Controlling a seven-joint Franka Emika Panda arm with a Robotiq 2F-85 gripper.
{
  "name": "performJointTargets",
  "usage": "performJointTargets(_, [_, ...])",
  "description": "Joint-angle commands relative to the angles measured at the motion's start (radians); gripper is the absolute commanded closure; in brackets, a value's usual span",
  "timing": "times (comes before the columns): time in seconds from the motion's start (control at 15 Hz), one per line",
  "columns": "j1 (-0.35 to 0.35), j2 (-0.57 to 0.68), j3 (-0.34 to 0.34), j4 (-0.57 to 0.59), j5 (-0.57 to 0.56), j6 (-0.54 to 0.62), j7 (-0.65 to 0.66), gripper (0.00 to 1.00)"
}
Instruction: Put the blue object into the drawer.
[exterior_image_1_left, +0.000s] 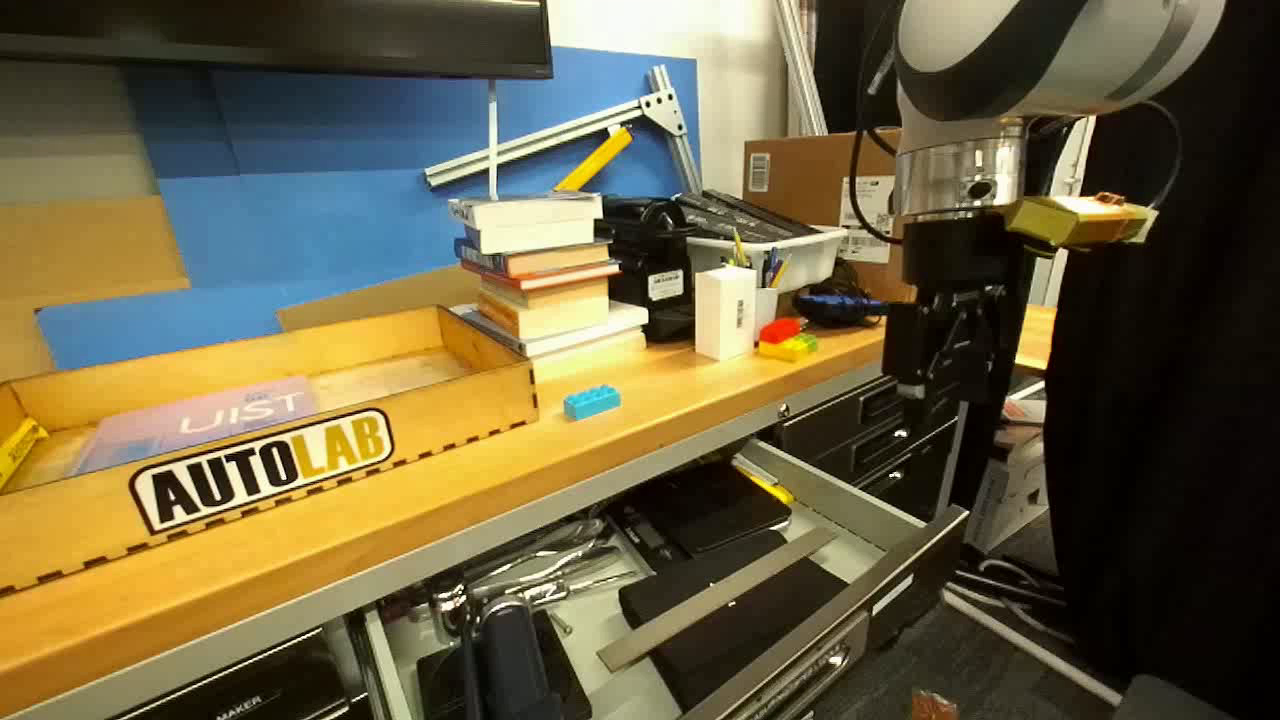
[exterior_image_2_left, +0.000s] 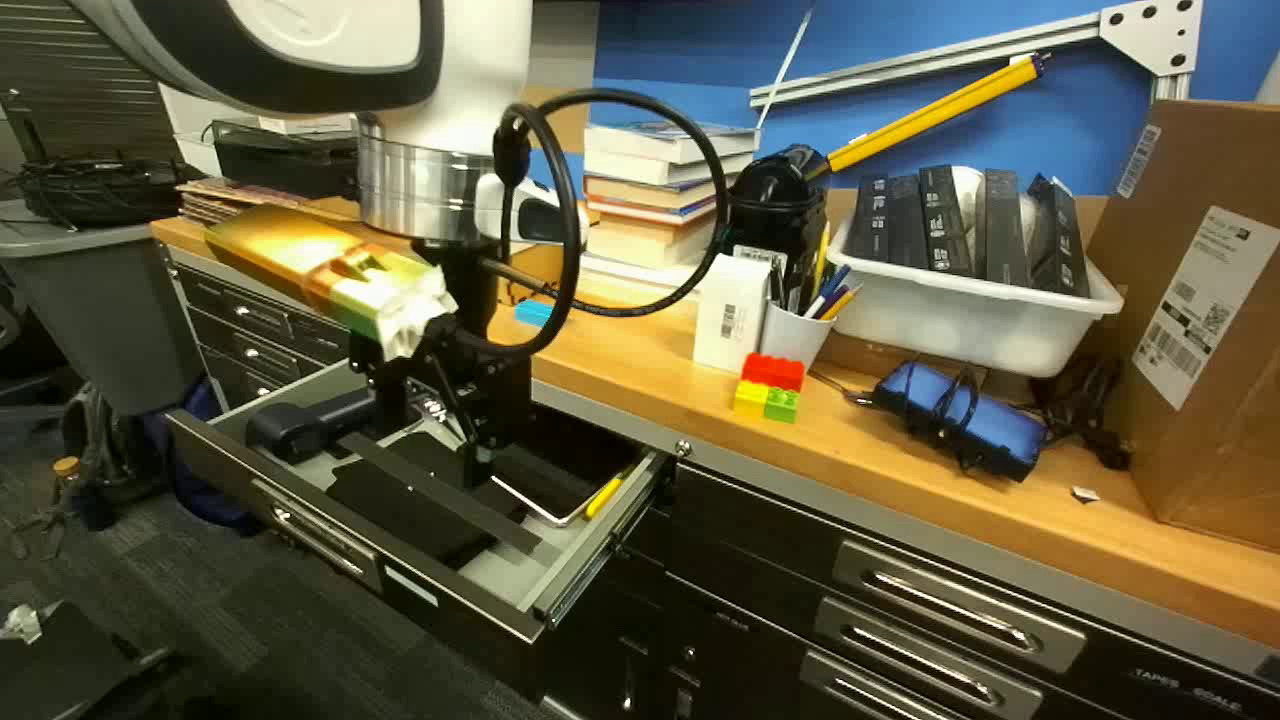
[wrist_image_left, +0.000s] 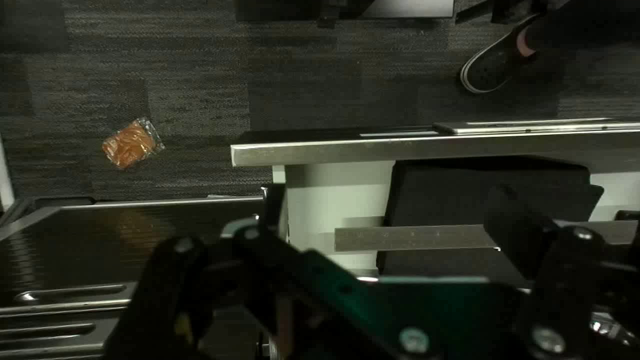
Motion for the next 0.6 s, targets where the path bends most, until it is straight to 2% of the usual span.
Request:
performJointTargets(0.0, [-0.013, 0.001, 0.013, 0.002, 0.005, -0.001, -0.004, 0.0])
performJointTargets(0.4, [-0.013, -0.002, 0.013, 0.003, 0.005, -0.001, -0.004, 0.0])
performJointTargets(0.53, [-0.015, 0.024, 0.044, 0.015, 0.016, 0.076, 0.119, 0.0])
